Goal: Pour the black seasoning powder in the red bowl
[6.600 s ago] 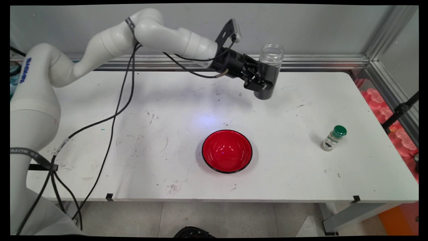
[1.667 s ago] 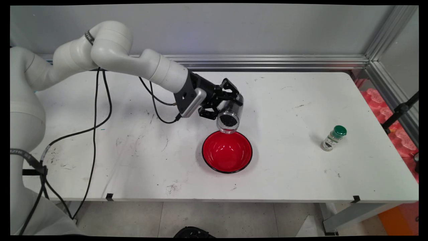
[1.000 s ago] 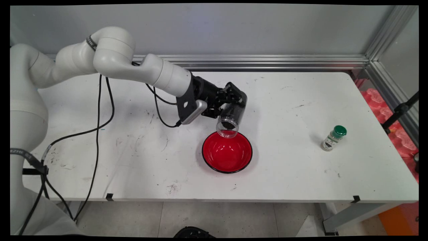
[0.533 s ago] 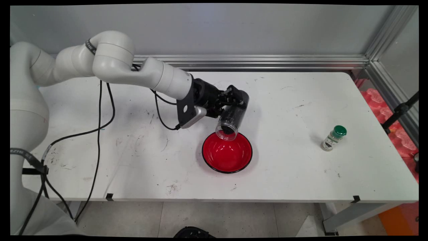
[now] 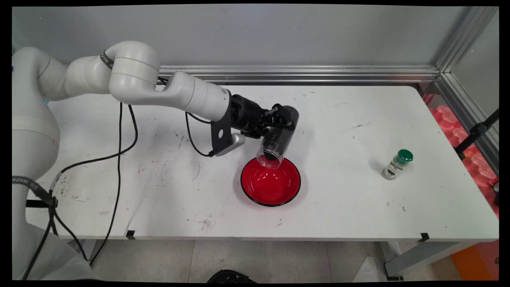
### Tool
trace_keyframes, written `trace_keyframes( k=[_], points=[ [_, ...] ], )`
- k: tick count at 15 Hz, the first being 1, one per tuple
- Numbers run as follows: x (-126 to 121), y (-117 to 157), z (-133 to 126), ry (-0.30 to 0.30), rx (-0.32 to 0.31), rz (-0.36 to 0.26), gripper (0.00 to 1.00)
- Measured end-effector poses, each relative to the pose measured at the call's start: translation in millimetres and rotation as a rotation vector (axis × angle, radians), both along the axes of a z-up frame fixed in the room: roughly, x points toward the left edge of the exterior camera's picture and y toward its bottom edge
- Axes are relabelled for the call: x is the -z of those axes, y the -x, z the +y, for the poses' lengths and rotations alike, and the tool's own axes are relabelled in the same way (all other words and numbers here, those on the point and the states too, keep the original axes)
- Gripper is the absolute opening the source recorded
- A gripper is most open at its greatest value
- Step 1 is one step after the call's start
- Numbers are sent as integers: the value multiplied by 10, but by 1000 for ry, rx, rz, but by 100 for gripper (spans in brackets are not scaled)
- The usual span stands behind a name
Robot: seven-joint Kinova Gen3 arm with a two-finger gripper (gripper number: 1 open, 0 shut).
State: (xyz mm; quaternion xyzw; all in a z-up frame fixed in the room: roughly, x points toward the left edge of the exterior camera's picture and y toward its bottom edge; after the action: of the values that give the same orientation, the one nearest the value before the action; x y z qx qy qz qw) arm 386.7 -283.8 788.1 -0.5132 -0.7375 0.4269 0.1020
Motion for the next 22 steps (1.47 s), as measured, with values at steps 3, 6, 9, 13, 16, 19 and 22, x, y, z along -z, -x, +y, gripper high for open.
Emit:
trace_keyframes(
  k=[3, 6, 9, 13, 16, 19, 22],
  points=[
    [-1, 20, 31, 30, 17, -18, 0],
    [-7, 43, 64, 62, 35, -36, 0],
    [-13, 58, 92, 93, 52, -54, 0],
    [-20, 68, 126, 129, 76, -78, 0],
    [-30, 77, 151, 159, 99, -96, 0],
    [-38, 79, 168, 183, 117, -111, 0],
    [-48, 80, 186, 210, 138, -128, 0]
  ],
)
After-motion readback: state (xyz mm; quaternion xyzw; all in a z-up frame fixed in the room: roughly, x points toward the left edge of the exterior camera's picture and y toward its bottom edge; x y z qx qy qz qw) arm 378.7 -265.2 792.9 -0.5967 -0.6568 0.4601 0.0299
